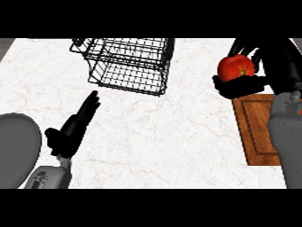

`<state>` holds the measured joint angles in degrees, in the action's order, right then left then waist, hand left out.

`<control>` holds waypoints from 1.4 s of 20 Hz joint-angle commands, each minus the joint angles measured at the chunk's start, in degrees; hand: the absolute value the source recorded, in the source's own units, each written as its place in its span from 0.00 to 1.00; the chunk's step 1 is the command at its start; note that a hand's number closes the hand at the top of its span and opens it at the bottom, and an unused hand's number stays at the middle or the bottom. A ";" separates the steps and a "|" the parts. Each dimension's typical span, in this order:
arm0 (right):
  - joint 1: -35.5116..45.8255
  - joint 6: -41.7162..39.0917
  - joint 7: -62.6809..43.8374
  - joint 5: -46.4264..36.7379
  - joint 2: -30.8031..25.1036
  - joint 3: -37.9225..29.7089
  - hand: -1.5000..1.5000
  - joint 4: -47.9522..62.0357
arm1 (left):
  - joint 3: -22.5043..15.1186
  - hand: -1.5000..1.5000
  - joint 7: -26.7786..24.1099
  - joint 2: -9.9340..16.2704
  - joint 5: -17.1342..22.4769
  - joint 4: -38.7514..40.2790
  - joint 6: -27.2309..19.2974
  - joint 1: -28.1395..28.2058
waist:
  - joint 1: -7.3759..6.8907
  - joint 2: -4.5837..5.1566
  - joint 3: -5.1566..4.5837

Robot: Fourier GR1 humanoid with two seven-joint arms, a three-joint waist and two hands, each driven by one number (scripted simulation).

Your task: Pick the tomato from the cutting board and place it in the tiered basket

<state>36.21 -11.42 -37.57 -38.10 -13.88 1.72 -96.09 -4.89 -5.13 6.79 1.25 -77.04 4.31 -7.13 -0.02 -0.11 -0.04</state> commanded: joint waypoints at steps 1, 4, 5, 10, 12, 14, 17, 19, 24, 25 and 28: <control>10.96 -2.99 -7.04 1.10 2.28 -1.04 1.00 1.75 | 1.12 0.50 0.25 0.55 1.06 0.79 1.61 -0.75 | -0.46 0.08 -0.01; 19.65 -1.16 -10.89 -0.71 5.11 -0.47 1.00 6.34 | 1.93 0.50 0.47 1.18 1.24 2.37 2.41 -3.29 | -0.65 0.15 -0.03; 24.11 2.22 -10.28 -2.18 6.98 -0.92 1.00 13.61 | -0.50 0.50 1.24 -0.36 -0.56 0.25 0.69 -0.80 | -1.75 0.32 -0.03; 35.37 1.39 -10.16 -0.37 6.63 -5.05 1.00 27.22 | 0.29 0.50 2.01 -0.19 0.07 -1.39 1.12 -1.55 | -1.52 0.36 -0.02; 38.35 6.52 -10.55 -2.17 10.00 -4.93 1.00 32.24 | 0.18 0.50 0.05 -0.54 -0.04 -0.09 1.60 -1.22 | -1.65 0.45 -0.04; 40.71 8.94 -6.91 -2.02 10.59 -5.93 1.00 39.31 | -2.26 0.50 0.04 -1.22 -1.51 -2.31 1.38 2.25 | -2.39 0.58 -0.03; 47.64 9.46 -6.79 -2.14 10.87 -7.45 1.00 48.61 | 0.56 0.50 0.30 1.21 0.16 -0.85 3.18 -0.36 | -2.92 0.80 -0.07; 45.50 13.51 -1.18 -2.43 12.84 -7.24 1.00 53.71 | 0.10 0.50 1.51 -0.70 -0.20 -0.29 1.69 -1.85 | -2.66 0.94 -0.05; 51.64 18.56 1.95 -2.00 13.80 -8.77 1.00 65.14 | 0.60 0.50 0.19 -0.16 -0.48 1.51 2.44 -3.42 | -3.52 1.35 -0.10; 53.42 17.18 2.43 -1.70 12.86 -10.38 1.00 67.03 | -1.04 0.50 0.62 -0.86 -1.25 -1.52 1.89 -1.15 | -4.23 1.41 -0.09; 52.34 21.61 6.67 -1.46 13.83 -9.81 1.00 71.17 | -1.24 0.50 -1.34 -1.09 -1.67 1.09 2.45 -0.88 | -4.15 1.62 -0.11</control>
<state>87.56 6.23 -34.90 -39.76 -0.79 -7.26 -31.22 -5.11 -5.27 6.36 0.46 -76.82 6.69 -8.74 -3.76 1.20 -0.13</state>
